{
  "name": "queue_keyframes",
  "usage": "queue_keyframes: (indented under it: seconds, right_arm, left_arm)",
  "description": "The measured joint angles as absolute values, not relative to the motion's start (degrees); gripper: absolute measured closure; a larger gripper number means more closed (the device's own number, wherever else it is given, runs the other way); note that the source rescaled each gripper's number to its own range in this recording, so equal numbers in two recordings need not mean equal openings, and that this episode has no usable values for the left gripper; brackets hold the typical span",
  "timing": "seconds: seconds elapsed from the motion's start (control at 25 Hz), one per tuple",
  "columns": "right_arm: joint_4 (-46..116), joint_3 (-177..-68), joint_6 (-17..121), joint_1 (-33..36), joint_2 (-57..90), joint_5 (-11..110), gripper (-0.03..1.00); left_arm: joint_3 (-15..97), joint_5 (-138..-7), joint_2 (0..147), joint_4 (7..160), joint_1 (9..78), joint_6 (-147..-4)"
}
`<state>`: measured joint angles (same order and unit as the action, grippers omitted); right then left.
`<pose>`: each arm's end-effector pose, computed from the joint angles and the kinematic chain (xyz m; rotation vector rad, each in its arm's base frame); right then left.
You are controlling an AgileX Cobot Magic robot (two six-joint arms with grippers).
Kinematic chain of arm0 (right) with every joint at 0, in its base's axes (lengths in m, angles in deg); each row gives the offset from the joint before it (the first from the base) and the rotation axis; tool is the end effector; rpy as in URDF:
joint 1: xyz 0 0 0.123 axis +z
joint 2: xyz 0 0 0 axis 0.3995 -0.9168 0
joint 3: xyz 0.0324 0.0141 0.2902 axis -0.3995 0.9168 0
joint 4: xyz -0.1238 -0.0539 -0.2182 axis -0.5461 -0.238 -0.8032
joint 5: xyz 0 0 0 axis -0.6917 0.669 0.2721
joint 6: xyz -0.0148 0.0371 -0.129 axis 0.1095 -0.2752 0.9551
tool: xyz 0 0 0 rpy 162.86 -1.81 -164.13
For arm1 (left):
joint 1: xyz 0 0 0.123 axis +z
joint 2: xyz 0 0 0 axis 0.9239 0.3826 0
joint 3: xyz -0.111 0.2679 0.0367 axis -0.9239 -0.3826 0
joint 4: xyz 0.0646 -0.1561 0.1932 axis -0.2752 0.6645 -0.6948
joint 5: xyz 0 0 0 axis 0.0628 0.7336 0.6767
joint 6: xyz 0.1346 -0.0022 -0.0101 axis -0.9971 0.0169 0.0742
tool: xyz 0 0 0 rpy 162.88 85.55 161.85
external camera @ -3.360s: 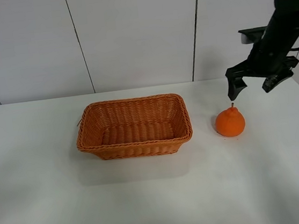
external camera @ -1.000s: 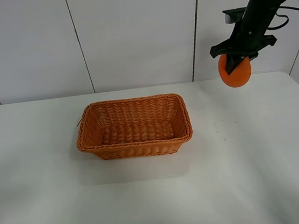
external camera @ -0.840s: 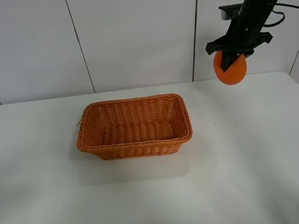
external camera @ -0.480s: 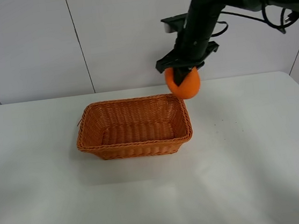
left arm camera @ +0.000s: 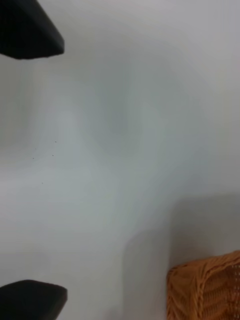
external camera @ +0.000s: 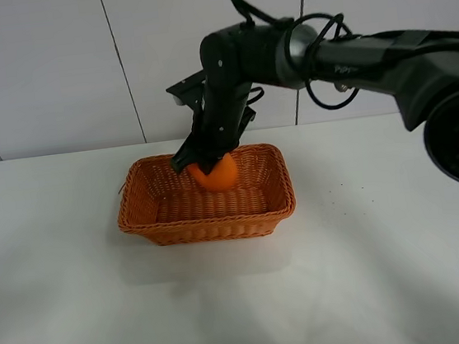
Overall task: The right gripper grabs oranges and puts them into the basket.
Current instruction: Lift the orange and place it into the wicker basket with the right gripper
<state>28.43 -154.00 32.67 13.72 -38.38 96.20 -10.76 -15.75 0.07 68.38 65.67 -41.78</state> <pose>0.4094 0.3146 0.1771 -0.9428 2.5864 0.1927 0.0320 0.0026 0.2556 0.0381 2.0506 0.0220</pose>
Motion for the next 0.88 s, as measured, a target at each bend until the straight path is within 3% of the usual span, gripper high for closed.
queue_keyframes:
  seconds: [0.32, 0.36, 0.4, 0.52, 0.6, 0.72, 0.88]
  right_arm:
    - [30.2, -154.0, 32.3, 13.8, -44.4, 92.3, 0.97]
    - [30.8, -154.0, 32.2, 13.8, -44.4, 92.3, 0.92]
    - [31.2, -154.0, 32.2, 13.8, -44.4, 92.3, 0.81]
    - [31.9, -154.0, 32.2, 13.8, -44.4, 92.7, 0.3]
    - [31.9, -154.8, 32.2, 13.8, -44.4, 94.3, 0.08]
    - [31.9, -158.3, 32.2, 13.8, -44.4, 97.6, -0.01]
    - [31.9, -166.5, 32.2, 13.8, -44.4, 105.4, -0.03]
  left_arm:
    - [-10.8, -15.8, 0.1, 68.4, 65.7, -41.8]
    - [-10.8, -15.8, 0.1, 68.4, 65.7, -41.8]
    - [-10.8, -15.8, 0.1, 68.4, 65.7, -41.8]
    - [-10.8, -15.8, 0.1, 68.4, 65.7, -41.8]
    - [-10.8, -15.8, 0.1, 68.4, 65.7, -41.8]
    - [-10.8, -15.8, 0.1, 68.4, 65.7, -41.8]
    - [-10.8, -15.8, 0.1, 68.4, 65.7, -41.8]
